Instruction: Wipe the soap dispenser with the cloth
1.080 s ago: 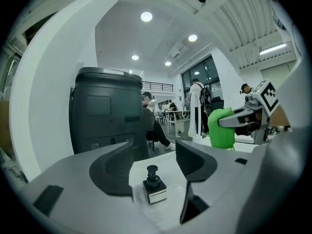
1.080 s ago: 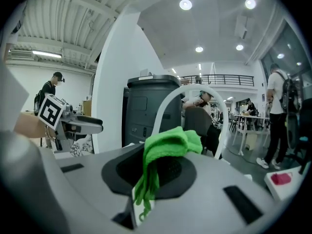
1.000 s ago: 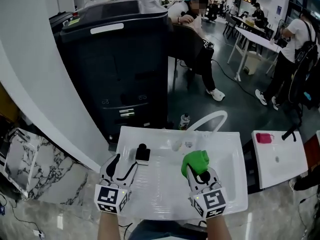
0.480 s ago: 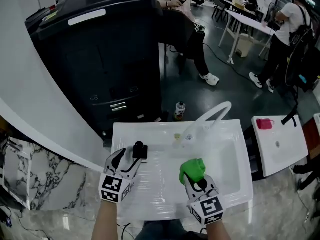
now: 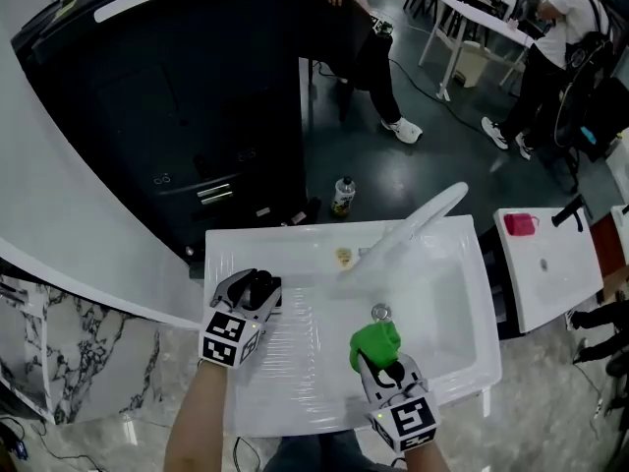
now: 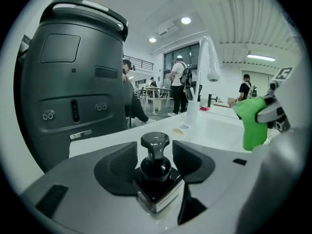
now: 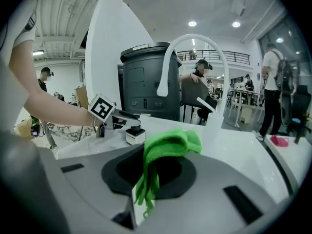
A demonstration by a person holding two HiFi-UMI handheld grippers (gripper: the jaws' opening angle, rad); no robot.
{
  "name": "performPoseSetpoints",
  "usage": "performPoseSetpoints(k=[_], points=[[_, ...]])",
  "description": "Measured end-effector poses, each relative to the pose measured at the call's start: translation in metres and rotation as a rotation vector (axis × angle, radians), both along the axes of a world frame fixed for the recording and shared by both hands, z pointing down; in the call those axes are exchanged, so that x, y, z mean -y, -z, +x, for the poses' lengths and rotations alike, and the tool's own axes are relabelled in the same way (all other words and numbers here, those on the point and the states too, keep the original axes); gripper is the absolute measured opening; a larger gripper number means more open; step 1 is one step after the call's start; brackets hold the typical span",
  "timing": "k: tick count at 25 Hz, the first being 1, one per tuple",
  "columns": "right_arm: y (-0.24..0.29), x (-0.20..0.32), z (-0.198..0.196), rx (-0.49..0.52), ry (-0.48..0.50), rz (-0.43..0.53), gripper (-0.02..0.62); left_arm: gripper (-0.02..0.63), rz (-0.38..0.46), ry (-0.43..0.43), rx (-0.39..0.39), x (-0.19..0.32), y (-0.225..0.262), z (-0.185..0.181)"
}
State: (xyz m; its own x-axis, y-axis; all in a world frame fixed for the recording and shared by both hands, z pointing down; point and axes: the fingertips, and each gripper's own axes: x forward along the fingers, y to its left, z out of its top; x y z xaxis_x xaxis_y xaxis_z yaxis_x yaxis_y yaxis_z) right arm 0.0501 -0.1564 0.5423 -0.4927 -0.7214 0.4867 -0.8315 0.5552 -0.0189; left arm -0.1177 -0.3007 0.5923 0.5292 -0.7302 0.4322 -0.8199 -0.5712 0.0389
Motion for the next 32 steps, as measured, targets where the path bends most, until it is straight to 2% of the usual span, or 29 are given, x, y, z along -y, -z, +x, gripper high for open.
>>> performPoseSetpoints(k=[2, 3, 7, 14, 23, 32], points=[[-0.002, 0.0, 0.001, -0.002, -0.006, -0.005, 0.046, 0.213, -0.005, -0.009, 0.003, 0.005, -0.002, 0.002], [-0.003, 0.001, 0.001, -0.004, -0.007, -0.007, 0.046, 0.177, -0.006, -0.011, 0.0, 0.006, -0.003, 0.003], [-0.002, 0.005, -0.003, -0.006, -0.005, -0.006, 0.046, 0.109, -0.025, -0.049, -0.039, 0.007, -0.004, 0.007], [0.011, 0.012, -0.011, -0.018, 0.01, 0.021, 0.046, 0.104, -0.046, -0.073, -0.068, -0.003, 0.006, 0.006], [0.057, 0.018, -0.034, 0.001, 0.072, 0.123, 0.046, 0.104, -0.075, -0.101, -0.064, -0.021, 0.078, 0.004], [0.107, 0.02, -0.045, 0.028, 0.139, 0.259, 0.046, 0.104, -0.029, -0.016, -0.106, -0.031, 0.16, 0.002]])
